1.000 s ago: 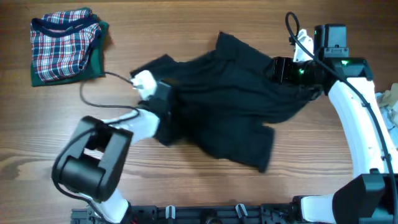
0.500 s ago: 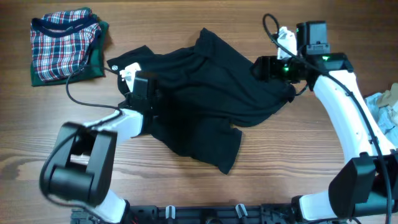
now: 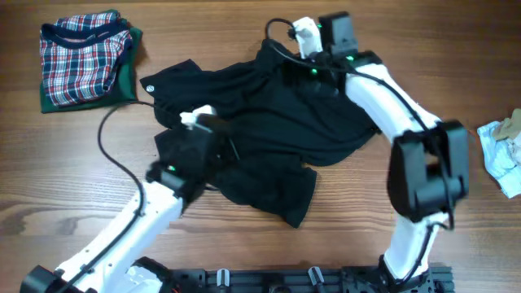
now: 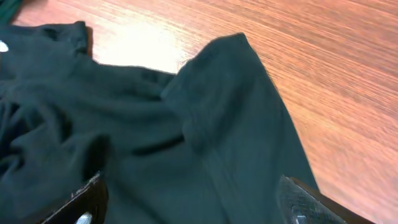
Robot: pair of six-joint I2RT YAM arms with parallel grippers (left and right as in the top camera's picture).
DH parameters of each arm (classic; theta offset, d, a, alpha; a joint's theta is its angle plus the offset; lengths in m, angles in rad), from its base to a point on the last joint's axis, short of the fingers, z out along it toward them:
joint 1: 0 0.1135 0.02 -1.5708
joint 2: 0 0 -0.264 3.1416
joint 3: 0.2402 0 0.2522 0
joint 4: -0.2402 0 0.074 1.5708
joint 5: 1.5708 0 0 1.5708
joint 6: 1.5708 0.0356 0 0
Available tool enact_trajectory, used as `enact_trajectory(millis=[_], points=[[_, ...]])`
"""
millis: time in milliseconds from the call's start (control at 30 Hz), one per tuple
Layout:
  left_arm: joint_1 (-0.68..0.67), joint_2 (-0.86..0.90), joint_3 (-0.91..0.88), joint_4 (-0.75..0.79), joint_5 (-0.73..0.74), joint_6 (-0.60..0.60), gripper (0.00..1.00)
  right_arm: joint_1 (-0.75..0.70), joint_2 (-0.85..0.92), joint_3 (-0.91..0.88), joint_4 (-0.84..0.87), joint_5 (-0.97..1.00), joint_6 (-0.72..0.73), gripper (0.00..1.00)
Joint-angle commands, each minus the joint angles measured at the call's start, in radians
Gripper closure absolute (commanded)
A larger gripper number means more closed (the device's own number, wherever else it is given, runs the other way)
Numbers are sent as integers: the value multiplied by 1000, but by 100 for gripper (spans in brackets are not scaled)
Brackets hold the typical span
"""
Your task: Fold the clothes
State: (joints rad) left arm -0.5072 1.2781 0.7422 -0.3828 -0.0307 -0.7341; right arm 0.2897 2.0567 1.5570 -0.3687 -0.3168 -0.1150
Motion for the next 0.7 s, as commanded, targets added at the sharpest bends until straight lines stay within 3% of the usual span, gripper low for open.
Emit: enact_trajectory(millis=[0,167,267,400,567,667], points=[[-142,-6,-3,-15,-187,-124,80,8,62,87,29,11,8,17],[-208,-5,-3,-86,-333,-273,74,44,130,87,122,38,106,40],[-208,-5,-3,-86,-408,-273,65,81,175,87,175,140,224,42],[-208,-5,-3,-86,-417,-272,64,85,198,87,205,257,316,42],[-208,-6,-3,-87,-427,-272,64,85,251,87,242,269,345,42],[-208,-6,-3,-86,-439,-272,64,87,269,87,253,269,352,51]])
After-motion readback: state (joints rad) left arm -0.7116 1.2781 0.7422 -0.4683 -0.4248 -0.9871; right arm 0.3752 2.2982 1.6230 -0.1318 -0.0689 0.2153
